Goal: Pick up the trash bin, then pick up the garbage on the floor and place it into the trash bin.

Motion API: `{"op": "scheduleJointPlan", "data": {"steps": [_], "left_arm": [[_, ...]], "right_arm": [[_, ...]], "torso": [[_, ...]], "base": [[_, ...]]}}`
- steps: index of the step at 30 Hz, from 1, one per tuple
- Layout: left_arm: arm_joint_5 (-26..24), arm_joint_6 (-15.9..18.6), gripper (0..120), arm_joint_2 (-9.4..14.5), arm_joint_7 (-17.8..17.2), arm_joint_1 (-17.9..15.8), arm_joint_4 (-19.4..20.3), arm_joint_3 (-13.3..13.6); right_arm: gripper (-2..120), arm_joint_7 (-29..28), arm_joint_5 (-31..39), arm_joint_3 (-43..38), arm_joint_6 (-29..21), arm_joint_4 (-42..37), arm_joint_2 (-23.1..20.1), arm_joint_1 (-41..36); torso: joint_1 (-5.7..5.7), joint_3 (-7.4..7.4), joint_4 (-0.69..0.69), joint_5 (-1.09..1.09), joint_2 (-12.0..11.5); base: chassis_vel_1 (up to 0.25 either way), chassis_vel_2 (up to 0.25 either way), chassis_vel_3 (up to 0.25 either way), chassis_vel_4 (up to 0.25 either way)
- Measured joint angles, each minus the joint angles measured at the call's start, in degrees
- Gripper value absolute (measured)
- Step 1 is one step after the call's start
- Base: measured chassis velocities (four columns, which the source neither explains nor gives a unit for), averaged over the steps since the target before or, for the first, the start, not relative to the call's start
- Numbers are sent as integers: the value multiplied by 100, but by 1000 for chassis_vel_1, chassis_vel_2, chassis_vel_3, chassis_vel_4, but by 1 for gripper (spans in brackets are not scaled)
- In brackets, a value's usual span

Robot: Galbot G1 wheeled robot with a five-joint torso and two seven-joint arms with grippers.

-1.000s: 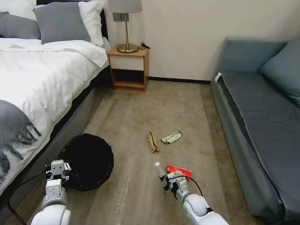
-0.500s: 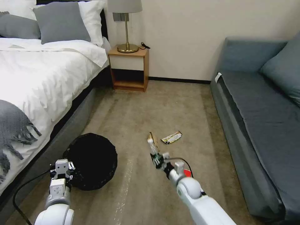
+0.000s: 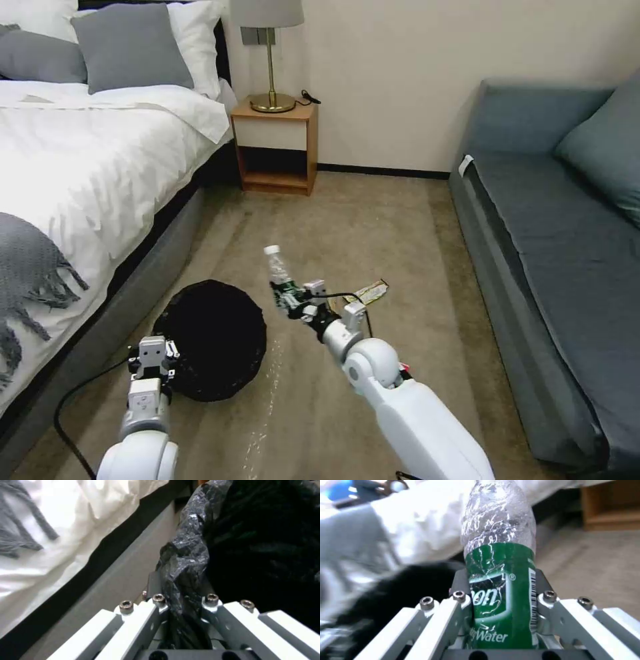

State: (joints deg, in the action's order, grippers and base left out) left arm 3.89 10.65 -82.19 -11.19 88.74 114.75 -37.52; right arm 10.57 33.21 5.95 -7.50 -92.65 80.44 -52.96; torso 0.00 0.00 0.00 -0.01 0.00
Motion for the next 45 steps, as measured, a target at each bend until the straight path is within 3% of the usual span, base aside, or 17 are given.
{"op": "scheduleJointPlan", "data": {"steps": [5,10,16,30,33,35,38,39,43,45], "left_arm": [[26,-4,4,-14,-25,-68,-48,85],[59,-5,4,-67,-38,-72,-12,218],[76,-9,4,-85,-47,-75,-11,244],[61,-79,4,-115,-63,-37,-58,308],[56,-80,4,-82,-64,-30,-66,321],[46,-80,4,-66,-63,-29,-66,327],[45,-80,4,-64,-63,-28,-66,334],[45,-80,4,-65,-63,-26,-71,342],[49,-83,4,-68,-71,-19,-84,351],[62,-101,4,-67,-77,-5,-119,362]], "right_arm": [[22,86,27,300,36,-28,116,-40],[22,105,-125,487,160,478,288,-46],[22,172,-465,544,431,1116,429,-38],[22,174,-957,456,658,1570,577,-289],[27,172,-1009,409,678,1609,579,-296],[39,169,-1010,344,678,1594,566,-316],[43,166,-1010,319,678,1563,532,-336],[52,160,-1012,300,677,1521,489,-359],[60,145,-1017,282,669,1480,443,-380],[72,130,-1027,262,644,1432,384,-390]], "torso": [[0,0,1,0,0],[0,0,0,0,0],[0,0,0,1,0],[0,0,0,1,0],[0,0,0,1,0],[0,0,0,1,0],[0,0,0,1,0],[0,0,0,1,0],[0,0,0,1,0],[0,0,0,1,0]], "base": [[0,0,0,0],[0,0,0,0],[0,0,0,0],[0,0,0,0],[0,0,0,0],[0,0,0,0],[0,0,0,0],[0,0,0,0],[0,0,0,0],[0,0,0,0]]}}
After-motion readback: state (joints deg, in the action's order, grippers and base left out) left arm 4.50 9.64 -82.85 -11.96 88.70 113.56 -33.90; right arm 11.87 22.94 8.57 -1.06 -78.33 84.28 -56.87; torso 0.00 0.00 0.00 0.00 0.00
